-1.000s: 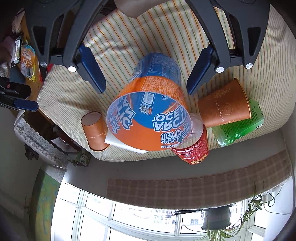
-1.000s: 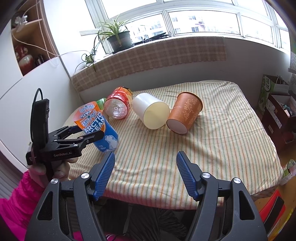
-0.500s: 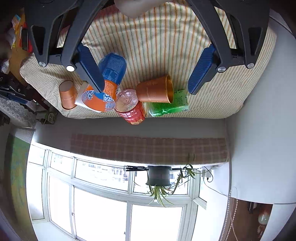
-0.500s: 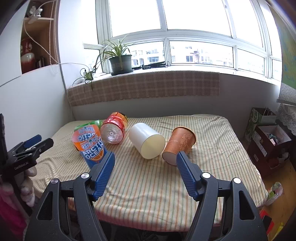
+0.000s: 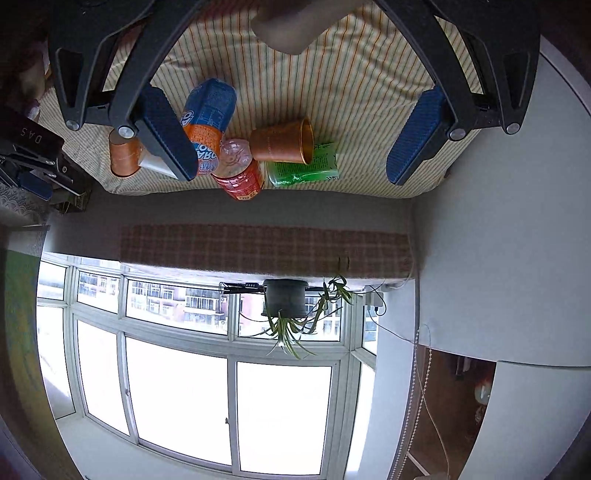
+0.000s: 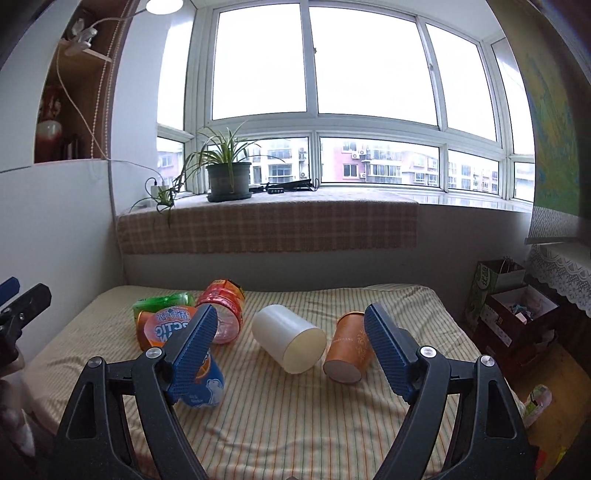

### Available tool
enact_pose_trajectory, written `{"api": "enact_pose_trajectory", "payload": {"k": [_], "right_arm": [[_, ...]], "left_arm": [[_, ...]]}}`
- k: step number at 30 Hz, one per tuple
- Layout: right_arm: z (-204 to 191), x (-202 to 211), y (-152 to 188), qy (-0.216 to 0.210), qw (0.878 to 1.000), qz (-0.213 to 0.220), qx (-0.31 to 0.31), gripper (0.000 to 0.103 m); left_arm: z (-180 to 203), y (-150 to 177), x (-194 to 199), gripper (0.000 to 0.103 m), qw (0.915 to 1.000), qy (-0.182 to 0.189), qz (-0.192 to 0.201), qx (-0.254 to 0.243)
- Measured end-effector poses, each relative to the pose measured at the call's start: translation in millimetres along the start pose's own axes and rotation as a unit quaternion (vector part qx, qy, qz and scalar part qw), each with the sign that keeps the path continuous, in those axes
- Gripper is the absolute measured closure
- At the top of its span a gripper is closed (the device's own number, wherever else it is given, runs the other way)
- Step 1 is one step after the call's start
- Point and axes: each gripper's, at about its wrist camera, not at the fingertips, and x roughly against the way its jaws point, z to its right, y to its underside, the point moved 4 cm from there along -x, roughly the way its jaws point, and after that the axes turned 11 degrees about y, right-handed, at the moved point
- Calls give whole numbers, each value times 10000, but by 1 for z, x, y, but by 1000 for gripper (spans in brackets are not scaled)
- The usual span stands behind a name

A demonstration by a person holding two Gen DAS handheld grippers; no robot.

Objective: Flip cup upright

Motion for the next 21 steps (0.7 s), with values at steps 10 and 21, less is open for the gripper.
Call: {"api": "enact_pose_trajectory", "payload": {"k": [10,21], "right_arm": [[2,4,-4,54,9999,75,-84,21],[2,2,-2,13,9999,-17,-148,21]], "left_arm": [[4,-3,7,0,9999,-61,84,-80],[7,-1,6,0,9998,-108,55,-146]]}}
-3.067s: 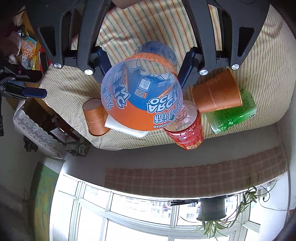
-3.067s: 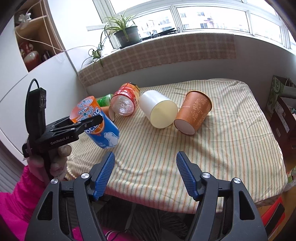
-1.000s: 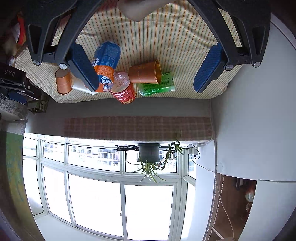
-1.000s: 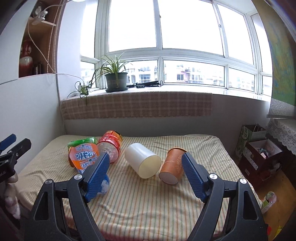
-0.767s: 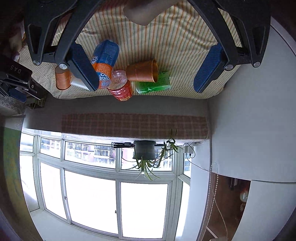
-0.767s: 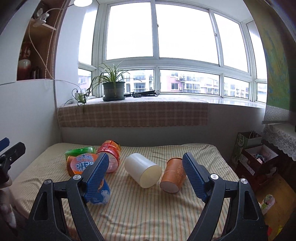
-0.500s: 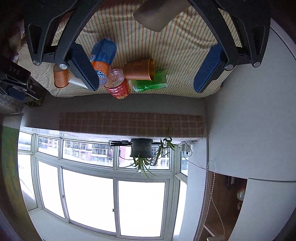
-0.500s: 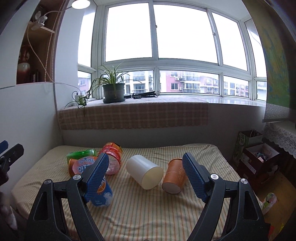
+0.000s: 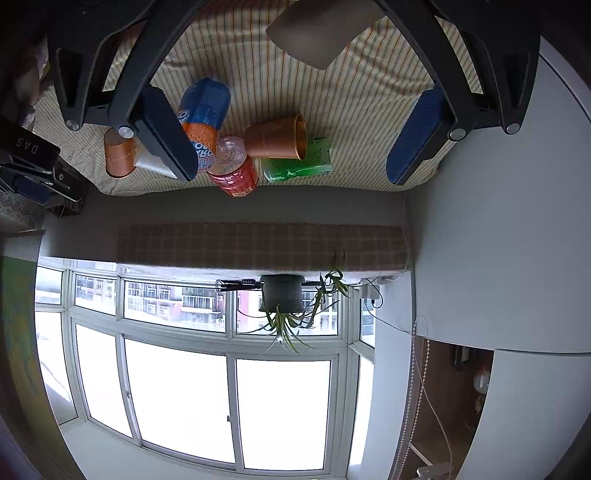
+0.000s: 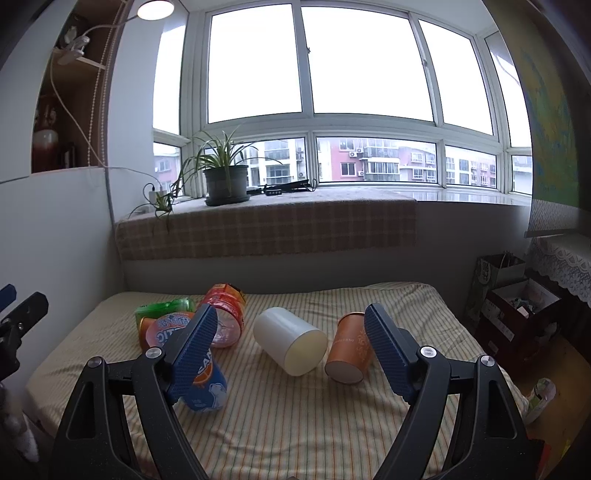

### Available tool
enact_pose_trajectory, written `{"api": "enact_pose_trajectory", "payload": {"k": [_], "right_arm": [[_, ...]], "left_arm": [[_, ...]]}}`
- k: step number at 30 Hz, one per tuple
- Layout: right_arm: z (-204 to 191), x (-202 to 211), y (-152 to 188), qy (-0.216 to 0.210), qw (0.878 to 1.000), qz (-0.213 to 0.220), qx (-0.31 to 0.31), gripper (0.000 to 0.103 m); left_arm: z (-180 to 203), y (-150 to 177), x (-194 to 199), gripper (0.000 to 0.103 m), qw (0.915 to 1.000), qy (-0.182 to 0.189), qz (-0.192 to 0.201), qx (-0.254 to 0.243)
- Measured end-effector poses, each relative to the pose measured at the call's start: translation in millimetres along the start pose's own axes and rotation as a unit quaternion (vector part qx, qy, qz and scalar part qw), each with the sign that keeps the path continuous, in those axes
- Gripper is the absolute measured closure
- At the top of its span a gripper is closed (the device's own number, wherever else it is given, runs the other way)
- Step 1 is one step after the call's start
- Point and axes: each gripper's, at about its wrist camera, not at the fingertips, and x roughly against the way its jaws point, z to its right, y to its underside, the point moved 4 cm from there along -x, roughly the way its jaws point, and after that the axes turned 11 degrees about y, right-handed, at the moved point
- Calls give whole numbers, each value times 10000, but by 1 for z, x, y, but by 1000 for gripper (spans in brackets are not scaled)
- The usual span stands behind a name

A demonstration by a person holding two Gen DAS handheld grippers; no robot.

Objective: Flip cup upright

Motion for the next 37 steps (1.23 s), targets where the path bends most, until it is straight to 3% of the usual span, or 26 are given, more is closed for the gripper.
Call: {"api": "enact_pose_trajectory", "payload": {"k": [37], "right_arm": [[3,-2,1,-16,9999,-82,-89,21]], "left_arm": [[-1,-2,0,0,10000,-25,-39,86]]}}
